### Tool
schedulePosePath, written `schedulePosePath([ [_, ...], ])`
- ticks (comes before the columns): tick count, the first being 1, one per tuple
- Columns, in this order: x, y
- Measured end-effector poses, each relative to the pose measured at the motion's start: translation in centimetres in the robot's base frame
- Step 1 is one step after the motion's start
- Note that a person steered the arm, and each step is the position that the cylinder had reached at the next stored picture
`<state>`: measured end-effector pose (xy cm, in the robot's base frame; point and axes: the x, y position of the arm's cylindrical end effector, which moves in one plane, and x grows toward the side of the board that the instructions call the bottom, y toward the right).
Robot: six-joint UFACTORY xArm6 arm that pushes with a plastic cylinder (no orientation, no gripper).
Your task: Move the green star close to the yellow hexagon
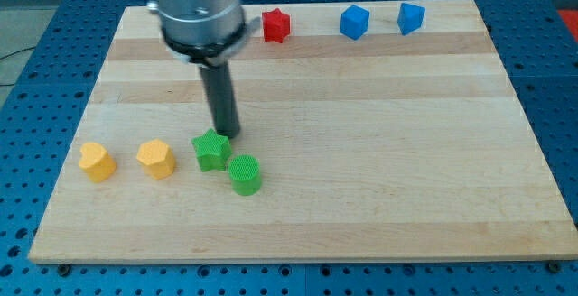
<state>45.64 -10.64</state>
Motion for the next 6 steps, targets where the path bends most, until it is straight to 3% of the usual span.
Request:
schedulePosePath([
  [2,1.9,4.4],
  [3,3.3,1.9],
  [5,0.2,3.6],
  [6,1.7,0.9],
])
